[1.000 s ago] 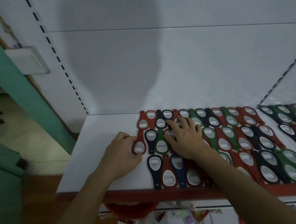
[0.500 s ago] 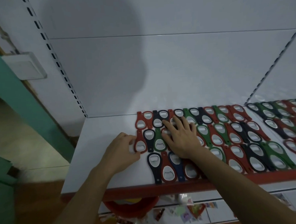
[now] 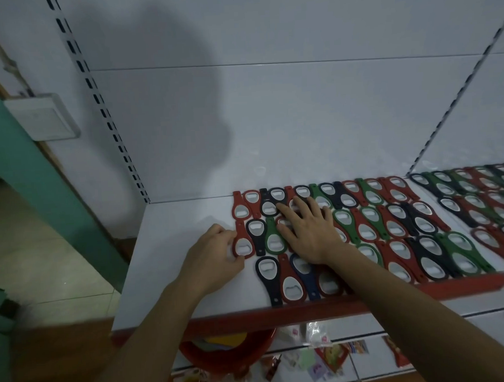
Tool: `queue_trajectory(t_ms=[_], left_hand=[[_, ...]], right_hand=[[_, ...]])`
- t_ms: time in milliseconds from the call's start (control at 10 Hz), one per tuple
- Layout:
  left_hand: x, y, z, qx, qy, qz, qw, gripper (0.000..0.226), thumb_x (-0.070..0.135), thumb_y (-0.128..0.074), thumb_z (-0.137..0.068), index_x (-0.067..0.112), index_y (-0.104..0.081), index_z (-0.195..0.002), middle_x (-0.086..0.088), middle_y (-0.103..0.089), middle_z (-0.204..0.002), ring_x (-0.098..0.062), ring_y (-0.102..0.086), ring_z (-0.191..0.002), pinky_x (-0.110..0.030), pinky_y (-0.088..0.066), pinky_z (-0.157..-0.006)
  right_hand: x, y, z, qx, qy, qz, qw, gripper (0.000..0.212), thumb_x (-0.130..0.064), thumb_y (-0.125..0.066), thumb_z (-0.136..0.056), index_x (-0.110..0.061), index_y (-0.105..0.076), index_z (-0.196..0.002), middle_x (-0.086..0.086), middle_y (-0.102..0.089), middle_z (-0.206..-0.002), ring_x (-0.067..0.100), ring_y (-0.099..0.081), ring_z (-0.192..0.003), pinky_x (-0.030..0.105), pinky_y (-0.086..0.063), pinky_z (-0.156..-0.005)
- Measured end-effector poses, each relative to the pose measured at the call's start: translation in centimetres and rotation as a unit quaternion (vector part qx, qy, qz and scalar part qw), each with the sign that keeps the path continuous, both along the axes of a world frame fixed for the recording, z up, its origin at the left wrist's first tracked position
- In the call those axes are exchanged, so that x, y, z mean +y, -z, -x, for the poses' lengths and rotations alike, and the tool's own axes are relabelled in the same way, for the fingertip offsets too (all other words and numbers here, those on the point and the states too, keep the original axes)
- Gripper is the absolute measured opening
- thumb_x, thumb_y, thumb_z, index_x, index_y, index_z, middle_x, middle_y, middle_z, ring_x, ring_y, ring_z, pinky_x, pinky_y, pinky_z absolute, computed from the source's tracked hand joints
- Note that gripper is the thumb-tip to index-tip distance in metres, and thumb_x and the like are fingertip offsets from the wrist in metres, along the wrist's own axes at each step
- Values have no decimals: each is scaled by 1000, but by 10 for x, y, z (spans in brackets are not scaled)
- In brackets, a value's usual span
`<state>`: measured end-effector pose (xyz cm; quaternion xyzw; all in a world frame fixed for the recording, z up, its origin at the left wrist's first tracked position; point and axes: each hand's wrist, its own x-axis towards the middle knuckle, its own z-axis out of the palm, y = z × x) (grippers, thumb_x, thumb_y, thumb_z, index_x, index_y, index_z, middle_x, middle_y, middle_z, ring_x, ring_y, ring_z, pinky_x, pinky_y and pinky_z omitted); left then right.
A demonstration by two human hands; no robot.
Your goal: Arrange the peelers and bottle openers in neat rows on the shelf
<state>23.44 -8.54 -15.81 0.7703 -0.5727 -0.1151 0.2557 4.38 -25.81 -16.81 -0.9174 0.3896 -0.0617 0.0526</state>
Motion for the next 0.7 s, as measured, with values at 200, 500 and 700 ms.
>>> queue_trajectory(t_ms=[200, 500, 700], left_hand=[[1, 2, -2, 21, 0, -10, 1000, 32, 44, -70, -89, 30, -65, -118, 11, -49, -103, -9, -55, -89, -27, -47, -75], [3, -8, -4, -32, 36, -53, 997, 34, 46, -60, -95, 31, -59, -126, 8, -50, -114, -12, -56, -98, -30, -51, -83], [4, -23, -7, -68, 60, -82, 993, 21, 46, -58, -96, 28, -60, -108, 5, -52, -105, -11, -57, -92, -30, -52, -77]], right_hand=[[1, 0, 0, 17, 1, -10, 1000, 58, -64, -15, -98, -45, -16, -152, 6, -21, -165, 32, -9, -152, 64, -13, -117], [1, -6, -2, 75, 0, -42, 996, 75, -72, 3, -86, -45, -2, -155, 6, -5, -169, 33, 2, -154, 64, -5, -118], [11, -29, 16, 3, -16, -20, 1000, 62, -60, -21, -103, -29, -23, -157, 3, -23, -165, 27, -13, -154, 59, -12, -122]])
